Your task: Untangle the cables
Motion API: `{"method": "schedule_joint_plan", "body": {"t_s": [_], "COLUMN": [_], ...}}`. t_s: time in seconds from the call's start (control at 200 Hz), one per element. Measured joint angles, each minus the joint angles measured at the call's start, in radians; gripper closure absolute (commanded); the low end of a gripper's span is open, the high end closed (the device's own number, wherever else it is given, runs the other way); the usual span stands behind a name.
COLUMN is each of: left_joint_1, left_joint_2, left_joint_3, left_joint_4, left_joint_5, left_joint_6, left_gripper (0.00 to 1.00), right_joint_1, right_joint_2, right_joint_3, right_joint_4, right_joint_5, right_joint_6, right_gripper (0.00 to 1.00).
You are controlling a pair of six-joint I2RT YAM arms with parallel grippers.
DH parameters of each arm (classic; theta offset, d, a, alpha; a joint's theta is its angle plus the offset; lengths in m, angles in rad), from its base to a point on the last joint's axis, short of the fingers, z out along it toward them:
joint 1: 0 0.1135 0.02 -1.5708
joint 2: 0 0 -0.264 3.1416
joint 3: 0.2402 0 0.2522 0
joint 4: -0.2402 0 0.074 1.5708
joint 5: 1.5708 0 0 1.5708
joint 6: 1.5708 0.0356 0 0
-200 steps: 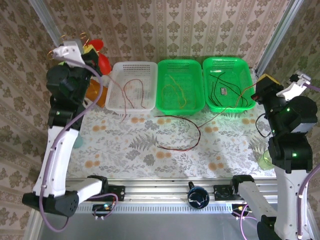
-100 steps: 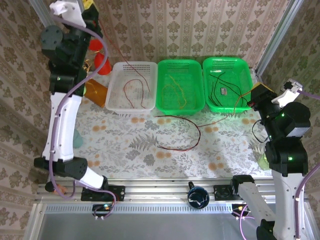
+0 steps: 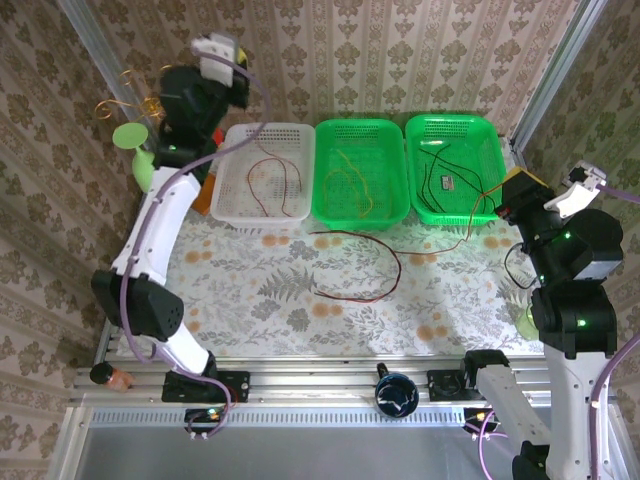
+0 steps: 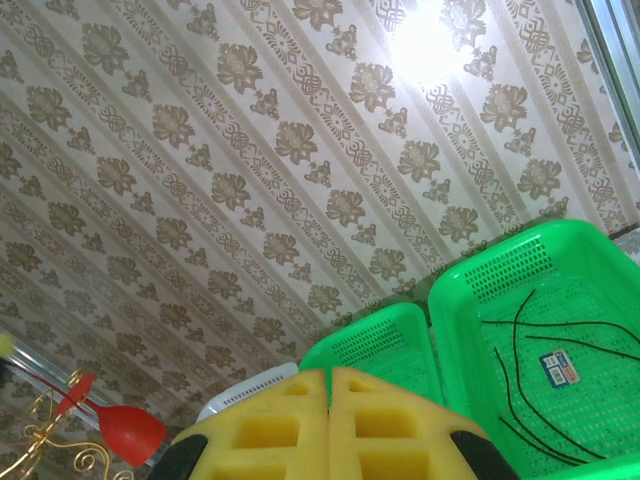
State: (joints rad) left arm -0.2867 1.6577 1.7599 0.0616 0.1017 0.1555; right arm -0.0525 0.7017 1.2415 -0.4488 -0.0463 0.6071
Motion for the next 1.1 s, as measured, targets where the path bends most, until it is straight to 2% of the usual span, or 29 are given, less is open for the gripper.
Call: {"method": "schedule_joint_plan", "body": {"t_s": [0.18,0.33,0.425,0.615,0.72,0.77,0.83,0.915,0.985,1.1], "left_joint_1": [-0.002,-0.004,-0.003,0.0,0.0,0.0,0.0,0.0,0.0,-0.001], "left_joint_2": [0.106,0.225,0.297,0.479,0.525,0.542,0.554,0.546,0.526,0.448], "left_joint_3": [-0.238,-0.273,-0.224,0.013,0.059,0.077,0.093,0.093,0.093,0.093], "left_joint_4": [-0.058,-0.174,-0.282,-0.479,-0.536,-0.568,-0.598,-0.612,-0.612,-0.616], "left_joint_5": [-0.068,-0.074,-0.054,-0.015,0.007,0.011,0.011,0.009,0.005,-0.005], "left_joint_6": [0.053,0.047,0.026,-0.014,-0.029,-0.028,-0.032,-0.032,-0.03,-0.028], "left_gripper": [1.0,1.0,1.0,1.0,0.95,0.85,0.54,0.28,0.19,0.14], "right_joint_1": [0.0,0.0,0.0,0.0,0.0,0.0,0.0,0.0,0.0,0.0], "right_joint_2": [-0.002,-0.002,-0.002,-0.002,-0.002,-0.002,-0.002,-0.002,-0.002,0.001], "right_joint_3": [0.0,0.0,0.0,0.0,0.0,0.0,0.0,0.002,0.003,0.003], "right_joint_4": [-0.005,-0.005,-0.005,-0.005,-0.008,-0.012,-0.019,-0.032,-0.033,-0.032], "right_joint_5": [-0.013,-0.014,-0.015,-0.018,-0.018,-0.018,-0.019,-0.018,-0.019,-0.019], "right_joint_6": [0.0,0.0,0.0,0.0,0.0,-0.001,-0.001,-0.002,-0.005,-0.005], "right_gripper": [1.0,1.0,1.0,1.0,1.0,1.0,1.0,1.0,1.0,1.0]}}
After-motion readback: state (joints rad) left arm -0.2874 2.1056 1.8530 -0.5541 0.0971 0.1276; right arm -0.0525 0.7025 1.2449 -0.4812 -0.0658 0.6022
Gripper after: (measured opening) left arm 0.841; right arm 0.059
